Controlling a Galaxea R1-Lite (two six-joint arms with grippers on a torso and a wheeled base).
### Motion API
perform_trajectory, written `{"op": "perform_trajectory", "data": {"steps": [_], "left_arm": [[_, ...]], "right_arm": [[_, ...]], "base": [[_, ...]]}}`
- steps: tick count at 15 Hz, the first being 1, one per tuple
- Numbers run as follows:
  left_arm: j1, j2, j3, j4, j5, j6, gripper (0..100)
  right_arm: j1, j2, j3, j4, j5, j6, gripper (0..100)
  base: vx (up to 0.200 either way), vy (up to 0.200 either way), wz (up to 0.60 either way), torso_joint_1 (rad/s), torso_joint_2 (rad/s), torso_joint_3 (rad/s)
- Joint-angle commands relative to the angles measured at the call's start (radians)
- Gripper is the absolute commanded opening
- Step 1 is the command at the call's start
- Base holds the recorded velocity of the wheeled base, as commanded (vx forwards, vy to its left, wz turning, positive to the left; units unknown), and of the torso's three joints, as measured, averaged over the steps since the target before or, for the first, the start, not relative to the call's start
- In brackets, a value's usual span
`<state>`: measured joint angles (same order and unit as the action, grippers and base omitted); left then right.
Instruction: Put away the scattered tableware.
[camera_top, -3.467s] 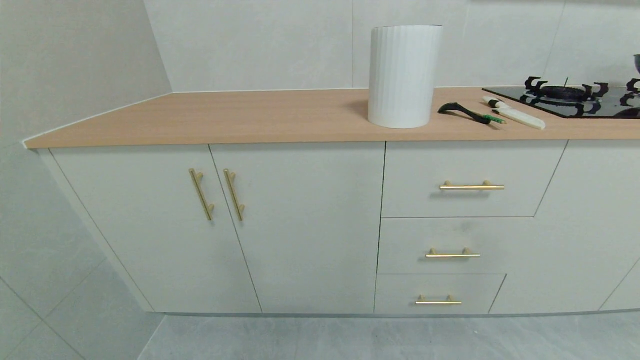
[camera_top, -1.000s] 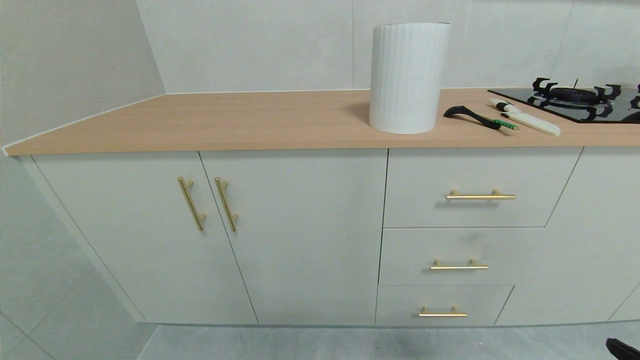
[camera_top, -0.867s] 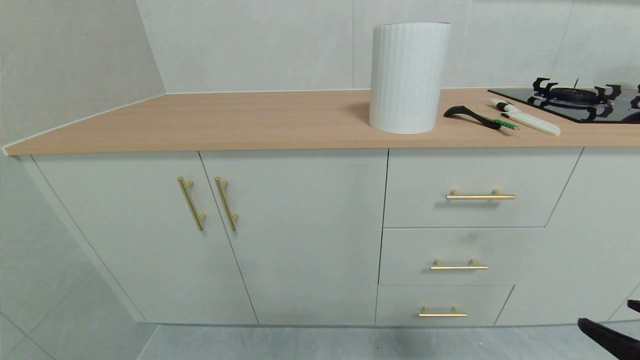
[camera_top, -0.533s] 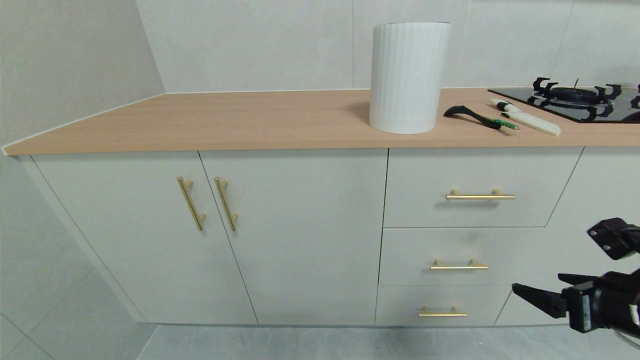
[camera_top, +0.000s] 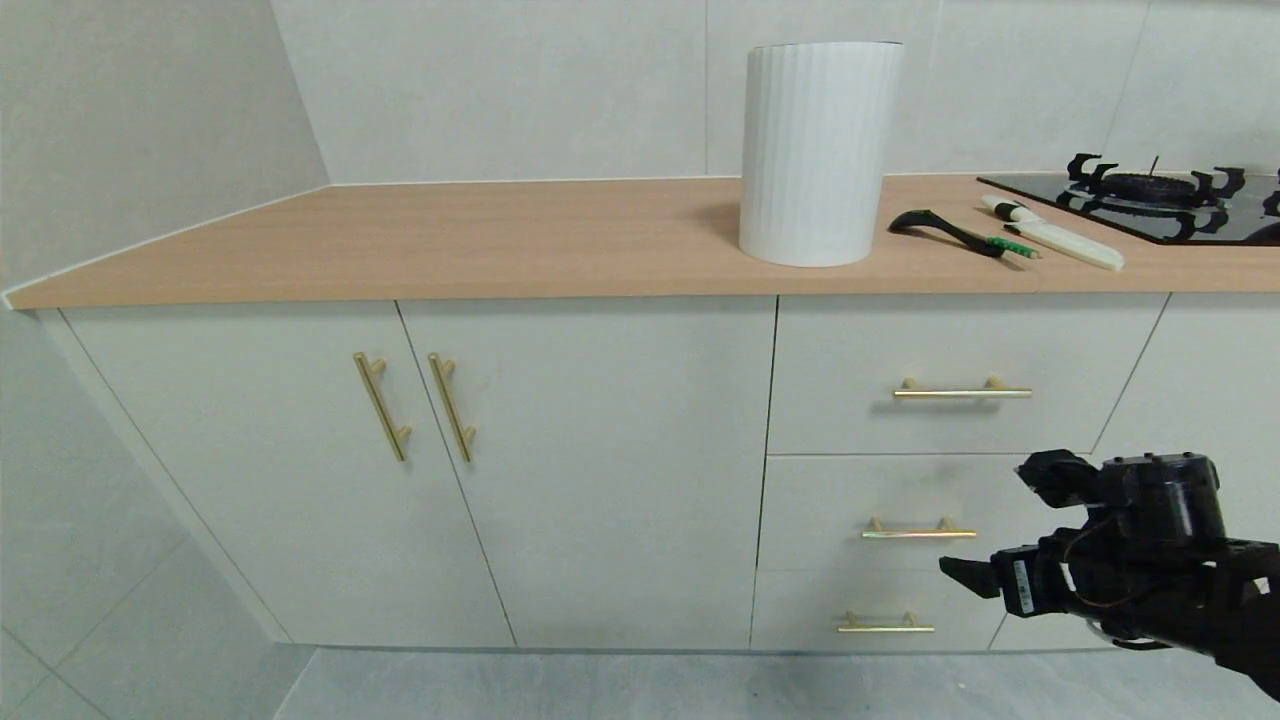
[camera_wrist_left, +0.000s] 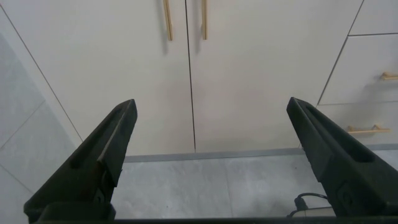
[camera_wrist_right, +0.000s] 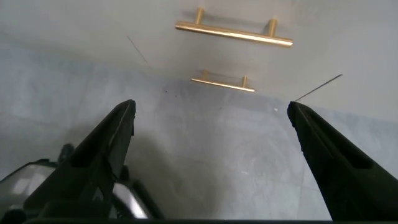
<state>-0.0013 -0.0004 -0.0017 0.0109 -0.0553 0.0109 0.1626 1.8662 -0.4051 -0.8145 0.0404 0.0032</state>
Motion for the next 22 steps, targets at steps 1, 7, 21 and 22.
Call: {"op": "perform_trajectory", "data": {"steps": [1,7,21,22], "left_arm": [[0.0,0.0,0.0,0.0,0.0,0.0,100],[0.0,0.0,0.0,0.0,0.0,0.0,100],[0.0,0.0,0.0,0.0,0.0,0.0,100],[0.0,0.0,0.0,0.0,0.0,0.0,100]], "right_arm": [[-0.008,0.231,0.008,-0.209,-0.04,0.003,100],[-0.029,0.456,-0.009,-0.585,-0.108,0.063,100],[-0.029,0.682,-0.256,-0.658,-0.246,0.181,100],[-0.029,0.685,-0.267,-0.658,-0.246,0.181,100]], "base": [[0.0,0.0,0.0,0.0,0.0,0.0],[0.0,0.0,0.0,0.0,0.0,0.0],[0.0,0.0,0.0,0.0,0.0,0.0],[0.0,0.0,0.0,0.0,0.0,0.0]]}}
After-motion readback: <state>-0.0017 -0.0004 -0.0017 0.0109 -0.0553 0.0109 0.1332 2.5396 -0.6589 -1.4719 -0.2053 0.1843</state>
